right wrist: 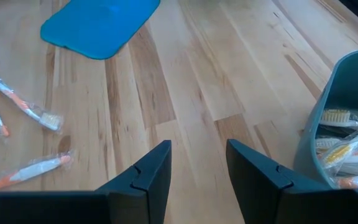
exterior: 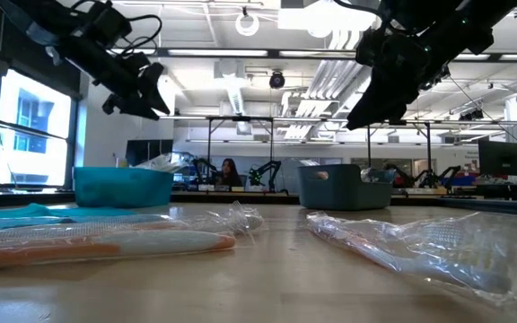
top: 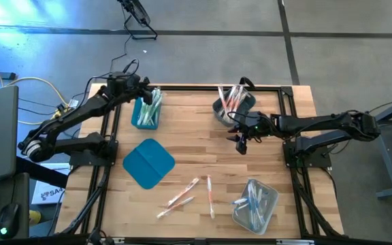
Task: Pick & Place Toothbrushes
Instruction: Put the right orange toothbrush into the dark gray bin
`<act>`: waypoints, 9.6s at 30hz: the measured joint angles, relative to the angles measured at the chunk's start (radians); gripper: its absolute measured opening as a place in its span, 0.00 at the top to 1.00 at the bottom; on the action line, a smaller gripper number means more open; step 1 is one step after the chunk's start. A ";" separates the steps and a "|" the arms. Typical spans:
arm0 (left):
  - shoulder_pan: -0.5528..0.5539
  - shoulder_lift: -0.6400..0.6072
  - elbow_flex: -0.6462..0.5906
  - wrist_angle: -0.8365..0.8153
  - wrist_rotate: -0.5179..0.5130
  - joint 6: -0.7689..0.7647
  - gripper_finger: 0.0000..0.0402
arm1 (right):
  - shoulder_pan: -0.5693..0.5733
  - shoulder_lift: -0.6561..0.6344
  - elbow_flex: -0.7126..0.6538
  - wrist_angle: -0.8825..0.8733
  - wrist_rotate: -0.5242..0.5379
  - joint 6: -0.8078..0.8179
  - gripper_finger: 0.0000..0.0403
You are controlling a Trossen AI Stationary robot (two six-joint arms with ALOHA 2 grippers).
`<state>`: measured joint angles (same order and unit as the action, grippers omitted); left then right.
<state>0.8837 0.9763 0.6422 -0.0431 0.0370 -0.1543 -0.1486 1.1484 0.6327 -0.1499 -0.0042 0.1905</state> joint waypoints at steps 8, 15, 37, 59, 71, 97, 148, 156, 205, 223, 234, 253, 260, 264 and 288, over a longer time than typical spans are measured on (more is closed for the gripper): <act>0.000 -0.027 0.000 -0.043 0.051 0.034 0.58 | 0.000 0.000 0.000 0.019 0.006 0.000 0.64; 0.000 -0.072 0.000 -0.089 0.111 0.043 0.69 | 0.000 0.000 0.000 0.053 0.006 0.000 0.64; -0.001 -0.194 0.000 -0.094 0.227 0.046 0.75 | 0.022 0.001 0.000 0.104 0.001 0.078 0.64; 0.000 -0.209 0.000 -0.086 0.244 0.071 0.75 | 0.084 0.000 0.000 0.123 0.079 0.093 0.64; 0.000 -0.209 0.000 -0.086 0.243 0.071 0.75 | 0.084 0.000 0.000 0.133 0.240 0.093 0.64; 0.000 -0.208 0.000 -0.074 0.230 0.058 0.75 | 0.082 0.000 0.000 0.132 0.265 0.093 0.64; -0.396 -0.962 -0.302 -0.282 0.272 -0.038 0.75 | 0.286 -0.001 0.000 0.327 -0.105 0.101 0.64; -0.396 -0.957 -0.347 -0.180 0.276 -0.072 0.75 | 0.286 -0.001 0.000 0.355 -0.096 0.094 0.64; -0.393 -0.802 -0.345 -0.169 0.214 -0.113 0.75 | 0.421 0.077 0.109 0.388 0.215 0.329 0.73; -0.393 -0.802 -0.345 -0.267 0.212 -0.113 0.75 | 0.457 0.478 0.534 -0.163 0.086 0.793 0.94; -0.393 -0.802 -0.345 -0.273 0.212 -0.105 0.75 | 0.453 0.585 0.536 -0.206 -0.052 0.993 0.99; -0.393 -0.802 -0.345 -0.278 0.213 -0.076 0.75 | 0.455 0.738 0.536 -0.165 -0.080 1.185 0.53; -0.393 -0.802 -0.344 -0.294 0.213 -0.076 0.75 | 0.448 0.801 0.539 -0.149 -0.073 1.191 0.52; -0.393 -0.802 -0.344 -0.316 0.213 -0.076 0.75 | 0.441 0.820 0.541 -0.163 -0.052 1.212 0.54; -0.393 -0.802 -0.344 -0.327 0.213 -0.059 0.75 | 0.365 0.801 0.534 -0.241 0.083 1.021 0.96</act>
<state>0.4904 0.1745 0.2981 -0.3700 0.2497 -0.2138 0.2161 1.9496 1.1670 -0.3905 0.0785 1.2117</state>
